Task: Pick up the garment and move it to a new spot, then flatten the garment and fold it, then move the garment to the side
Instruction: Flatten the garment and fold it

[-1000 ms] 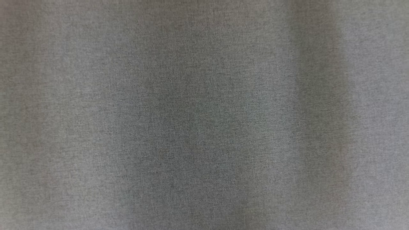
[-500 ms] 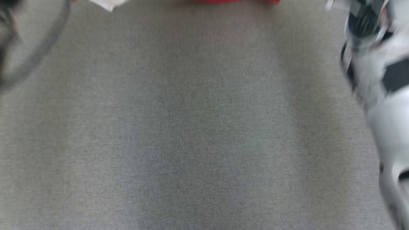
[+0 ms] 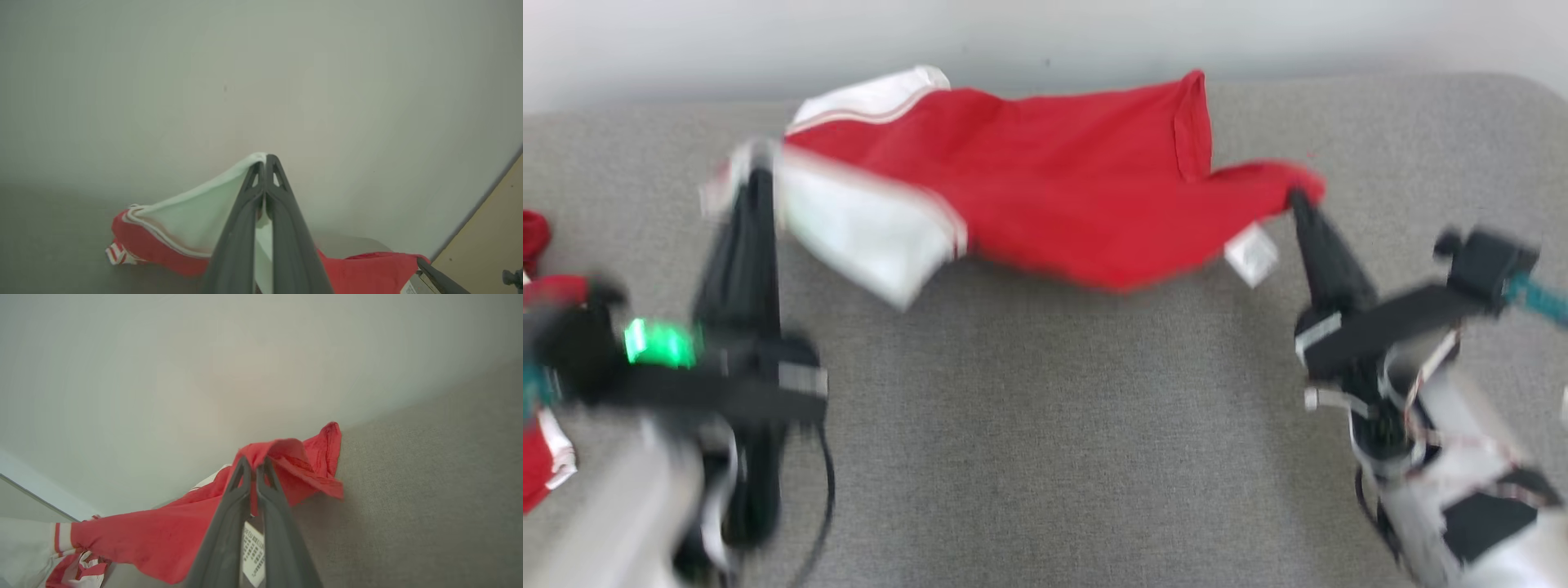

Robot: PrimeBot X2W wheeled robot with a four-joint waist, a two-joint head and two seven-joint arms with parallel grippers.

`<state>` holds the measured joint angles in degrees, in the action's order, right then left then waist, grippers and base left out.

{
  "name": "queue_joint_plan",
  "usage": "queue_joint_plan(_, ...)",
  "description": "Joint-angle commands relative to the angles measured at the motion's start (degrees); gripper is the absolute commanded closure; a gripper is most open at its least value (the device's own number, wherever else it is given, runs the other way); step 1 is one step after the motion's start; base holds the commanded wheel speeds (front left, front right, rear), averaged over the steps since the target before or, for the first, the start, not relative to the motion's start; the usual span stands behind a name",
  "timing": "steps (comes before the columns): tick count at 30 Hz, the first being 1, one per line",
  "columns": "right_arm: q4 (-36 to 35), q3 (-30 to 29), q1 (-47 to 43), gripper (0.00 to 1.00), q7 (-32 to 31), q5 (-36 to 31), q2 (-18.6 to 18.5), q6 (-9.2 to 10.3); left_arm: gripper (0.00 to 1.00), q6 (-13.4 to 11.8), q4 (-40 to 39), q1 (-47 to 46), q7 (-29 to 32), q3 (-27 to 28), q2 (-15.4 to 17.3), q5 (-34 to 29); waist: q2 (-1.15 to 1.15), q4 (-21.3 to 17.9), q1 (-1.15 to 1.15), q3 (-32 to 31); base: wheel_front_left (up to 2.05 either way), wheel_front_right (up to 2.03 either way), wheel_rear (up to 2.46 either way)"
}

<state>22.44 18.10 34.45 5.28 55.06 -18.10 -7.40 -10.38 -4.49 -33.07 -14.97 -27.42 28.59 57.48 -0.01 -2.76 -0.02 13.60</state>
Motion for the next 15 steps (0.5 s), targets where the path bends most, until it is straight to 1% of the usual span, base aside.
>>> queue_joint_plan(1, -0.9, -0.2, -1.7, 1.0, -0.2, 0.5, -0.3, -0.19, 1.0, -0.6, -1.1, 2.9, -0.2, 1.0, -0.4, 0.1, 0.01, 0.3, 0.02, -1.6, 0.0, 0.0, 0.0)
queue_joint_plan(5, -3.9, -1.3, -9.6, 1.0, -1.1, -0.2, -1.1, -0.19, 1.0, -1.2, -4.3, 16.2, -0.2, 3.0, -1.9, 0.0, 0.01, 0.4, 0.02, -3.2, 0.0, 0.0, 0.0)
queue_joint_plan(9, -4.2, -3.1, -16.8, 1.0, -1.5, -1.7, -1.6, -0.19, 1.0, -1.1, -4.6, 26.1, -0.2, 4.1, -3.9, -1.2, 0.01, 0.9, 0.02, -5.0, 0.0, 0.0, 0.0)
queue_joint_plan(12, -3.9, -4.1, -21.9, 1.0, -1.9, -3.8, -1.8, -0.19, 1.0, -0.3, -3.1, 32.7, -0.2, 5.7, -6.8, -0.1, 0.01, 1.3, 0.02, -6.4, 0.0, 0.0, 0.0)
queue_joint_plan(15, -3.7, -5.9, -26.7, 1.0, -2.5, -4.8, -1.3, -0.19, 1.0, 0.9, -1.1, 37.5, -0.2, 6.1, -9.1, -0.9, 0.01, 1.8, 0.02, -7.5, 0.0, 0.0, 0.0)
